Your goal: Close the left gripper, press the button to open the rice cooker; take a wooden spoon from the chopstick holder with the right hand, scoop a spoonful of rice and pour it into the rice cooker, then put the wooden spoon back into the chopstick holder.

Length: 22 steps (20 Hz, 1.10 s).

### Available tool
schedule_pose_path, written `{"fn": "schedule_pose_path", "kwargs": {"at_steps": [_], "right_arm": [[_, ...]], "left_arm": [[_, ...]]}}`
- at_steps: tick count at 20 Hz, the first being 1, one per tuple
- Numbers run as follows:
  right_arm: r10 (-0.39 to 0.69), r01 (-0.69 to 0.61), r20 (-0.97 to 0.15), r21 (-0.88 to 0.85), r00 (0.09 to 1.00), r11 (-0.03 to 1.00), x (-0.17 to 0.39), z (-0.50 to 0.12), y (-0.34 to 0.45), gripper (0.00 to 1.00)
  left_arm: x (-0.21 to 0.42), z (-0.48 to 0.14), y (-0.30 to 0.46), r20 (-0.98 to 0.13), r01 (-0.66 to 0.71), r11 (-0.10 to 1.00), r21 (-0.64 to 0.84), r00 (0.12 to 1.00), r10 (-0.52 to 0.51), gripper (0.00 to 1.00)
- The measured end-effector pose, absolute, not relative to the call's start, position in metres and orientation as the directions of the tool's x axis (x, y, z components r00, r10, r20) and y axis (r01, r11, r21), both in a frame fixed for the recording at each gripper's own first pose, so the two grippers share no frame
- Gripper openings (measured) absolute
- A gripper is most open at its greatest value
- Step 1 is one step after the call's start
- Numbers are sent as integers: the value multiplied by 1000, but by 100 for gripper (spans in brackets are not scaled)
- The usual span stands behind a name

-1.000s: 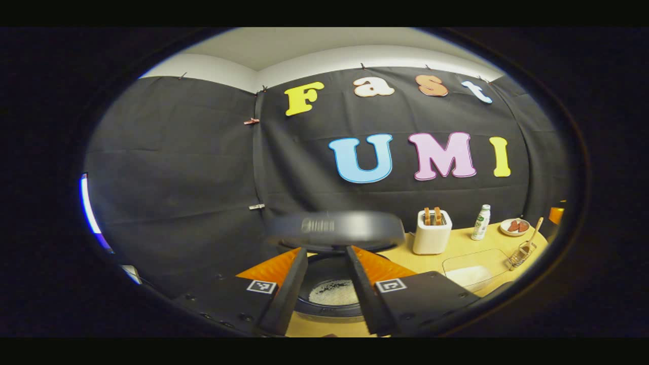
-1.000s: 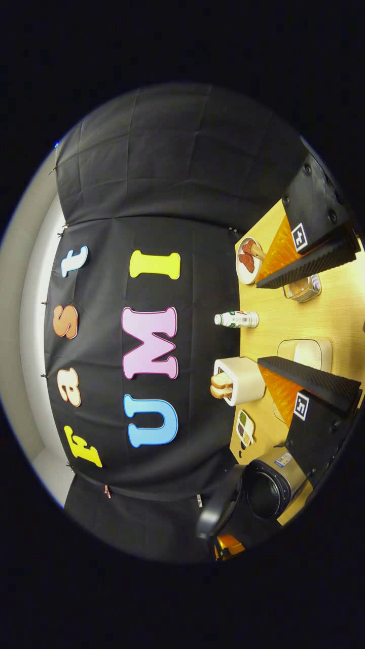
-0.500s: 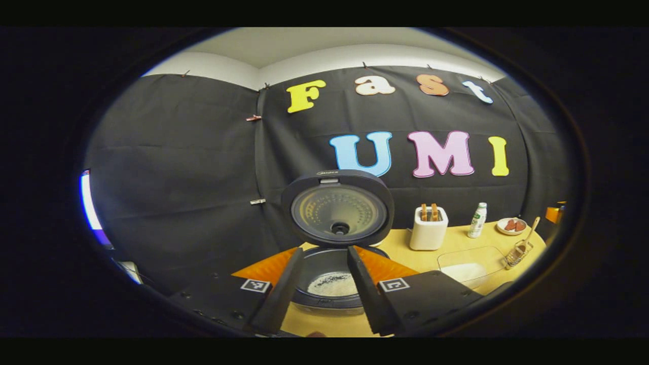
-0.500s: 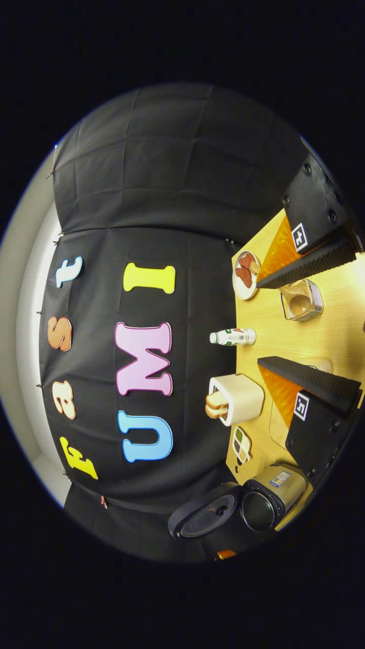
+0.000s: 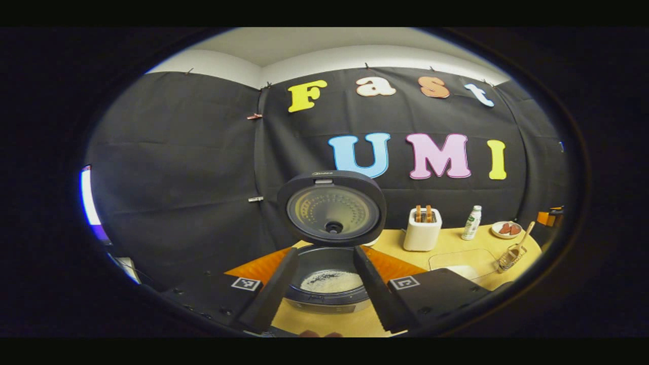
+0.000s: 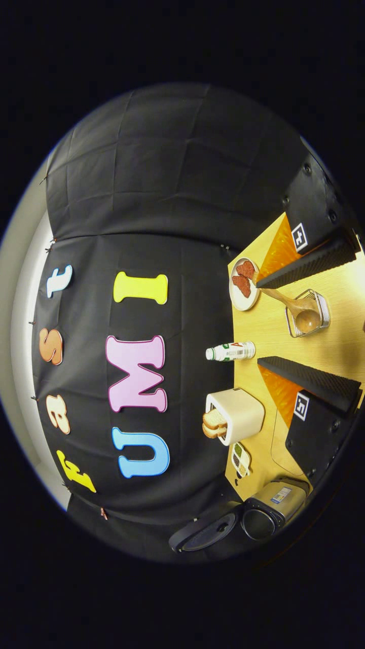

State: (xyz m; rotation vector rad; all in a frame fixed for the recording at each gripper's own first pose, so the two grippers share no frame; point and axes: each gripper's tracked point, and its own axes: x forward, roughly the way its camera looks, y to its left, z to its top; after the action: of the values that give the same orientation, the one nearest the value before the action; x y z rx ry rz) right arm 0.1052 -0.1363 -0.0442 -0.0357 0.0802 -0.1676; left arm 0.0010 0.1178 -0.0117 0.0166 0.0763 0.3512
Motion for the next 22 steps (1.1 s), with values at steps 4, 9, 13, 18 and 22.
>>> {"fn": "schedule_pose_path", "kwargs": {"at_steps": [4, 9, 13, 18, 22], "right_arm": [[-184, 181, -105, -34, 977, 983, 124, -56, -155, 85], [-181, 184, -156, 3, 971, 983, 150, -76, -178, 84], [-189, 196, -198, 16, 962, 981, 169, -93, -194, 85], [-178, 187, -247, 11, 952, 982, 188, -115, -203, 85], [-165, 179, -282, 24, 945, 984, 200, -132, -210, 85]], "left_arm": [[0, -12, 112, -86, -355, 935, 19, 931, 355, 77], [-3, -18, 105, -108, -393, 919, 29, 913, 393, 78], [-6, -20, 97, -126, -408, 912, 32, 904, 409, 78], [-8, -19, 87, -134, -429, 902, 39, 893, 430, 78], [-12, -19, 83, -140, -444, 895, 49, 884, 446, 79]]}}
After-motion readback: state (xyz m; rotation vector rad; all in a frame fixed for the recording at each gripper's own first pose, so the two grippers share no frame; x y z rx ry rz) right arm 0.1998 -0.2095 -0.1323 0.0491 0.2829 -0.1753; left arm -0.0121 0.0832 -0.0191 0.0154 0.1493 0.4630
